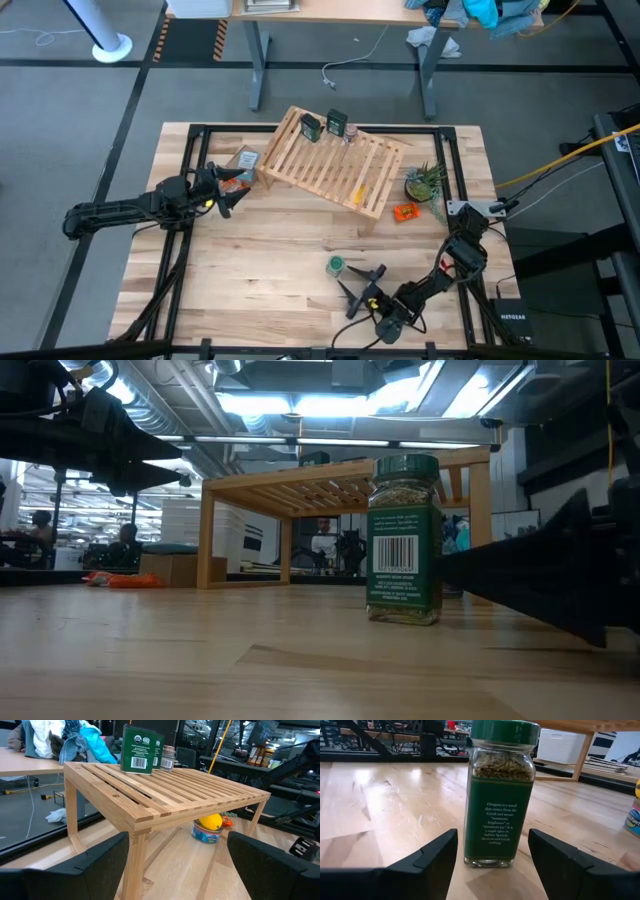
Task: Shelf spices
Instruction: Remove the green seasoning bottle from the shelf
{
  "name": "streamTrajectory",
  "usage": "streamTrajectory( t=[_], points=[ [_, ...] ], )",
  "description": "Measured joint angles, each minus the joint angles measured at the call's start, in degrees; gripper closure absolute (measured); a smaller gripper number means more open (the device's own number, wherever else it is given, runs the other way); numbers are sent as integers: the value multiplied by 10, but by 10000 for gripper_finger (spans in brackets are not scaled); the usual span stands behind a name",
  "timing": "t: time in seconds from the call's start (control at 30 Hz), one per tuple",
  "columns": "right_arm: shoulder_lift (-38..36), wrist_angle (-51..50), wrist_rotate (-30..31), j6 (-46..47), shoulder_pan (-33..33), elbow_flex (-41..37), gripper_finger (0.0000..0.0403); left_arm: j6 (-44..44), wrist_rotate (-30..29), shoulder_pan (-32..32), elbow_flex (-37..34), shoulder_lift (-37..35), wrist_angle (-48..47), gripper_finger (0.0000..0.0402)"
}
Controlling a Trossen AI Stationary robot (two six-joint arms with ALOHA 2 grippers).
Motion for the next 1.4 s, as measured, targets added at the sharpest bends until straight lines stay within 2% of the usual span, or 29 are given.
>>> streamTrajectory(
  t=[0.23,0.37,0.67,0.73,0.97,1.17,1.4],
  points=[
    [0,3,-58,5,-27,0,155,0,0,0,0,0,0,71],
    [-1,9,-86,41,-35,0,155,0,0,0,0,0,0,71],
    [-1,24,-100,46,-36,0,155,0,0,0,0,0,0,71],
    [-1,24,-83,35,-36,0,155,0,0,0,0,0,0,71],
    [-3,24,39,-63,-11,0,155,0,0,0,0,0,0,71],
    [-38,22,40,-113,15,0,155,0,0,0,0,0,0,71],
    [-88,20,49,-167,16,0,155,0,0,0,0,0,0,71]
  ],
)
